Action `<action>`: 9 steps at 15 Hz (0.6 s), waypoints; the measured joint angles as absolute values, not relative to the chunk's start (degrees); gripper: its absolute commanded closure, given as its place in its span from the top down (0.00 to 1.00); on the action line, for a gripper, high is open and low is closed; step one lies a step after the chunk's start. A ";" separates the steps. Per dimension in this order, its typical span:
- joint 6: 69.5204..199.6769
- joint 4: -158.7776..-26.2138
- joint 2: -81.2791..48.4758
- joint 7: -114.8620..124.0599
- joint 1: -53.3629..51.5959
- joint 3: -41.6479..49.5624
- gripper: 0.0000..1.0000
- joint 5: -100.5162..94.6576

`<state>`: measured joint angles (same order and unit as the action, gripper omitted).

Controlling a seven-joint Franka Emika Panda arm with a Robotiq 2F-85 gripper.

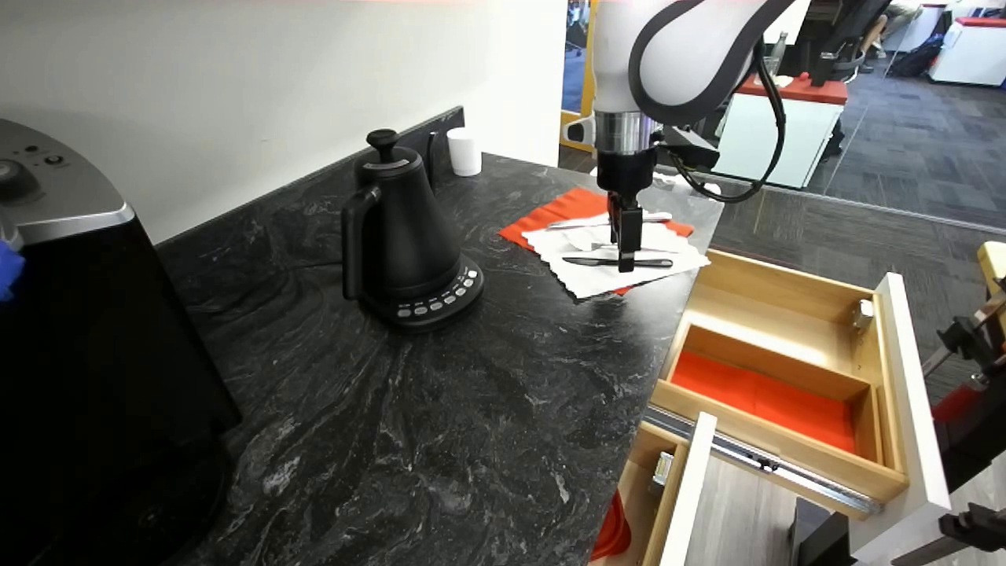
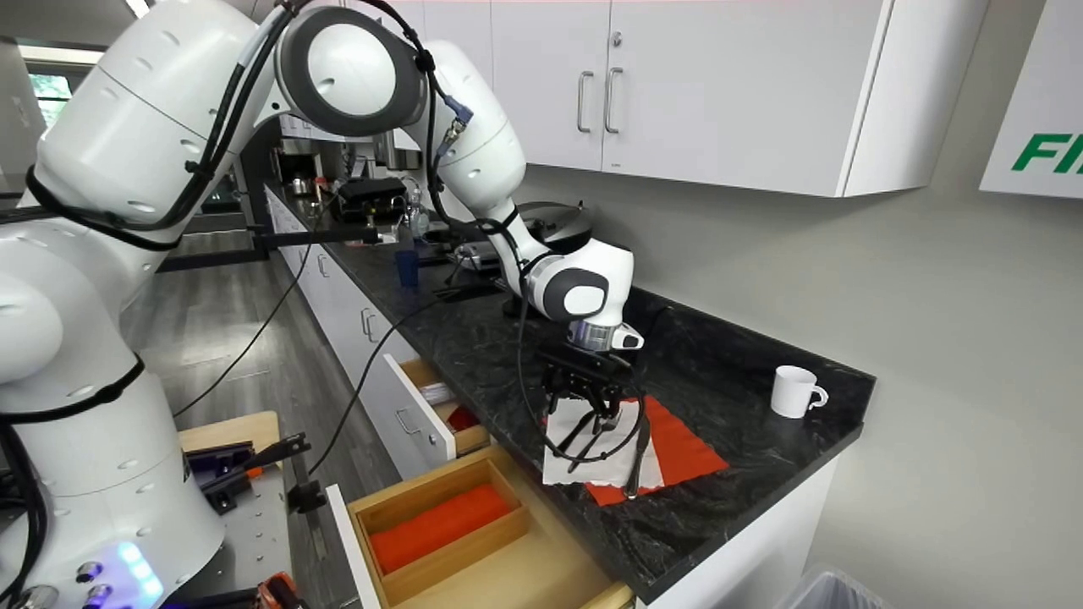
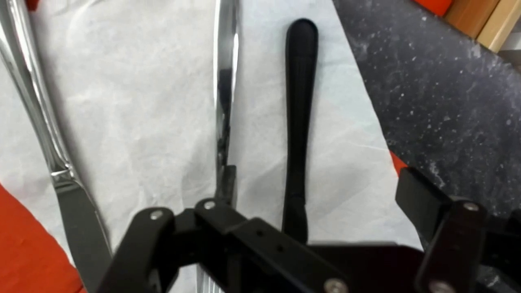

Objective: Move the cutlery from the counter to the tray in the drawer

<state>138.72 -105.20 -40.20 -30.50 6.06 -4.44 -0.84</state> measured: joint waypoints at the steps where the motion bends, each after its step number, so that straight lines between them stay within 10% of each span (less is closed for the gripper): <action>1: 138.72 -105.25 -40.40 -30.50 6.06 -4.44 1.00 -0.84; 9: 139.14 -105.41 -41.26 -30.50 6.06 -4.45 1.00 -1.16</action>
